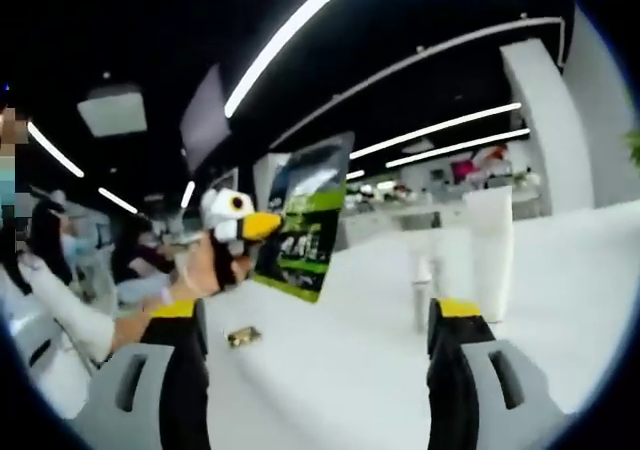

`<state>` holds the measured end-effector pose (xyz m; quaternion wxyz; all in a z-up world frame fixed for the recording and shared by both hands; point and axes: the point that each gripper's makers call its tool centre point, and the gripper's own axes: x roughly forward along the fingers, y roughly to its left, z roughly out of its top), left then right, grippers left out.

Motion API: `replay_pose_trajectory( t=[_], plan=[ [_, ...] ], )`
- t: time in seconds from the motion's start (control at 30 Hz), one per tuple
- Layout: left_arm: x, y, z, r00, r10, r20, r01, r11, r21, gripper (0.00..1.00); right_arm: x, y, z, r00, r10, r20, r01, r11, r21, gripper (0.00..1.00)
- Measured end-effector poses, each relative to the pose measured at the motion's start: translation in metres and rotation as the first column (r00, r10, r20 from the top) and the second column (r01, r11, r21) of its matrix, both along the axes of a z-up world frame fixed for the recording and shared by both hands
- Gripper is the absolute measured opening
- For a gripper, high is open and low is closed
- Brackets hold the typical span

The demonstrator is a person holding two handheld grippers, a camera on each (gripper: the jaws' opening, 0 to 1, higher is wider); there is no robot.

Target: Arrange the skincare products in the storage area until every visible bottle or jar stands upright without overlapping.

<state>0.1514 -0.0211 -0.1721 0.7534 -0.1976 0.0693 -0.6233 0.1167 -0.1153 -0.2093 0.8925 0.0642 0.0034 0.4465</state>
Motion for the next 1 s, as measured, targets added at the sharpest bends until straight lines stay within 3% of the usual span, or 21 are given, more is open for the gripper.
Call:
replay_pose_trajectory(
  t=[0.2, 0.33, 0.47, 0.53, 0.63, 0.8, 0.9, 1.0],
  plan=[
    [0.010, 0.026, -0.007, 1.000, 0.003, -0.001, -0.003, 0.999, -0.036, 0.00, 0.010, 0.034, -0.002, 0.998, 0.065, -0.001, -0.065, 0.998, -0.013, 0.89],
    [0.001, 0.033, -0.012, 0.999, -0.032, 0.036, 0.034, 0.999, -0.042, 0.00, 0.019, 0.052, 0.006, 0.994, 0.111, 0.015, -0.111, 0.994, 0.018, 0.88],
    [-0.004, 0.040, -0.013, 0.997, -0.065, 0.041, 0.067, 0.996, -0.062, 0.00, 0.028, 0.067, 0.004, 0.988, 0.155, 0.013, -0.155, 0.988, -0.019, 0.81],
    [-0.003, 0.045, -0.016, 0.997, -0.065, 0.047, 0.066, 0.997, -0.029, 0.00, 0.029, 0.080, 0.006, 0.980, 0.197, 0.035, -0.196, 0.980, -0.018, 0.81],
    [0.003, 0.052, -0.027, 0.998, -0.006, 0.059, 0.002, 0.998, 0.067, 0.00, 0.034, 0.094, 0.004, 0.971, 0.240, 0.006, -0.240, 0.971, -0.014, 0.80],
    [0.006, 0.065, -0.027, 0.994, -0.028, 0.108, 0.018, 0.996, 0.092, 0.00, 0.046, 0.112, 0.003, 0.960, 0.280, -0.003, -0.280, 0.960, -0.005, 0.79],
    [0.007, 0.068, -0.025, 0.991, -0.036, 0.129, 0.026, 0.997, 0.077, 0.00, 0.048, 0.119, 0.010, 0.951, 0.309, 0.022, -0.310, 0.950, 0.034, 0.77],
    [0.003, 0.068, -0.018, 0.992, -0.068, 0.110, 0.067, 0.998, 0.008, 0.00, 0.052, 0.122, 0.015, 0.945, 0.325, 0.042, -0.327, 0.942, 0.078, 0.74]
  ],
)
